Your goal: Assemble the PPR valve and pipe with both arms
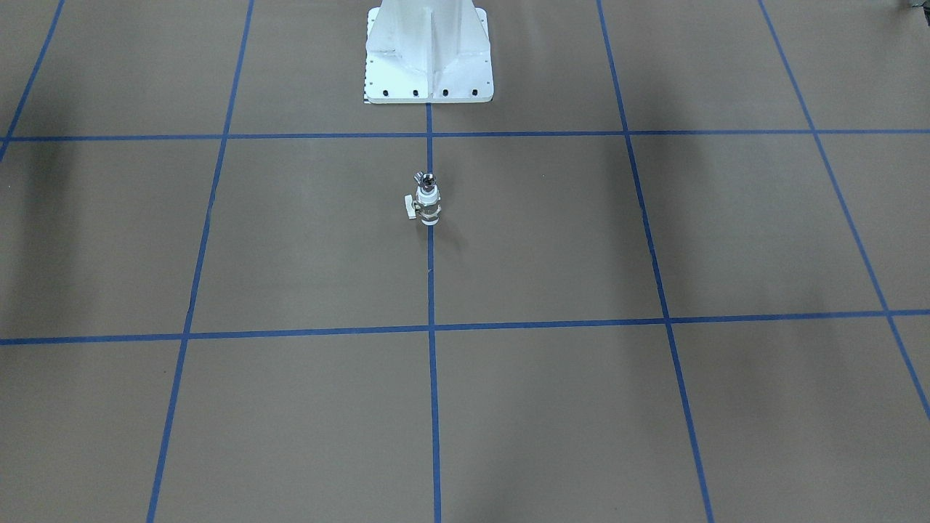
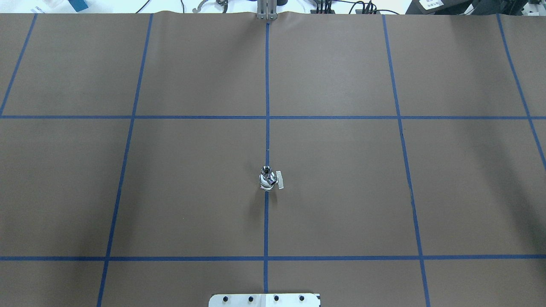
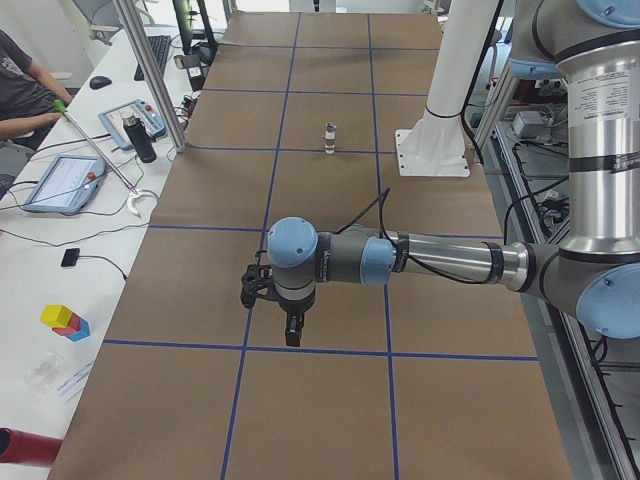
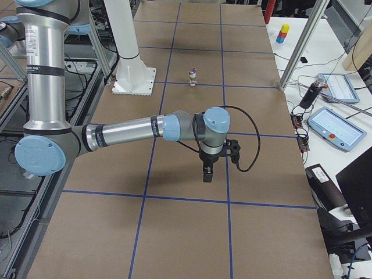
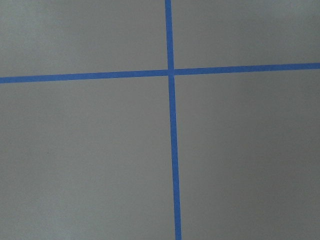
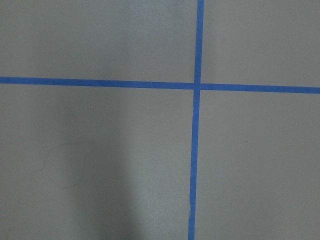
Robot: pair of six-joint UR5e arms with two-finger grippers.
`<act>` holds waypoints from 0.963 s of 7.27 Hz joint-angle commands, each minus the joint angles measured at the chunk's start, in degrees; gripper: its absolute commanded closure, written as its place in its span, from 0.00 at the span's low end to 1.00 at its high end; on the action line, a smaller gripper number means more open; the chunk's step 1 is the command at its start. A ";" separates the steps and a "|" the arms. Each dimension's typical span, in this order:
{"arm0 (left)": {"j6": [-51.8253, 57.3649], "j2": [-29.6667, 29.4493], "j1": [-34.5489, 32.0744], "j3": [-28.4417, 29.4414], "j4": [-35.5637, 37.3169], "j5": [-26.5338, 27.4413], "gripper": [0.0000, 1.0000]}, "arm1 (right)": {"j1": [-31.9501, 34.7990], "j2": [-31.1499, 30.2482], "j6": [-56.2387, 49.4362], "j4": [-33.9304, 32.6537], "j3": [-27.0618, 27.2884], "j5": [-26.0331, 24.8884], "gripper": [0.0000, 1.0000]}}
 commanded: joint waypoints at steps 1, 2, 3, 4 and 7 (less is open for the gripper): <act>0.00 0.00 0.00 -0.02 0.00 0.09 0.00 | 0.00 -0.29 0.00 0.00 0.03 0.00 0.01; 0.00 0.00 0.00 -0.02 0.00 0.09 0.00 | 0.00 -0.38 -0.09 0.00 0.03 0.09 0.01; 0.00 0.00 0.00 -0.11 0.00 0.09 0.00 | 0.00 -0.47 -0.09 0.00 0.03 0.00 0.01; 0.00 0.00 0.00 -0.11 -0.09 0.09 0.00 | 0.17 -0.47 -0.17 0.00 0.11 0.09 0.01; -0.09 0.00 0.00 -0.81 -0.09 0.00 0.00 | 0.96 -0.47 -0.18 0.00 0.46 0.00 0.01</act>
